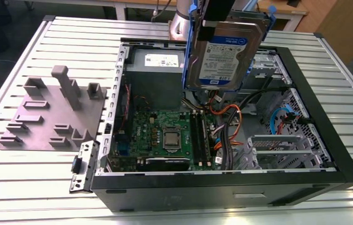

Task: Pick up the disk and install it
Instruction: 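Insert the disk into the insertion slot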

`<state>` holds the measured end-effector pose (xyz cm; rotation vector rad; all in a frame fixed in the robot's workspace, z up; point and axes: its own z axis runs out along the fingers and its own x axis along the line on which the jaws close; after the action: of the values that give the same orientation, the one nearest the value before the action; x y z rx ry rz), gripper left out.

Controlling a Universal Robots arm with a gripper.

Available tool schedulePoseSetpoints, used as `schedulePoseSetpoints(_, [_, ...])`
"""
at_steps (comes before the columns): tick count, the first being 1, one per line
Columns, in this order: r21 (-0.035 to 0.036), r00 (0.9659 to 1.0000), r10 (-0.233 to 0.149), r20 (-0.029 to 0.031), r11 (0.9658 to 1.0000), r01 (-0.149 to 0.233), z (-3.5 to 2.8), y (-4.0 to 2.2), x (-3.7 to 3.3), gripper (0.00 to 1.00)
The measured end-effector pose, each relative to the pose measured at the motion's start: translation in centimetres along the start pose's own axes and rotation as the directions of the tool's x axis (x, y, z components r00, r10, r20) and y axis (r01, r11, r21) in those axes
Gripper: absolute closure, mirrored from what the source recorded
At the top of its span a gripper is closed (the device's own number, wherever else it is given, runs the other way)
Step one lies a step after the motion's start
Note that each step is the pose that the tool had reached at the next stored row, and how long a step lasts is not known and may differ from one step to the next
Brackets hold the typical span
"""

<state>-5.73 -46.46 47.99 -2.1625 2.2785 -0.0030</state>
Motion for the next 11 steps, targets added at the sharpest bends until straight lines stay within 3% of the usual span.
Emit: schedulePoseSetpoints(11, [0.0, 1.0, 0.0, 0.0, 1.0, 0.0, 0.0, -0.03, 0.58, 0.64])
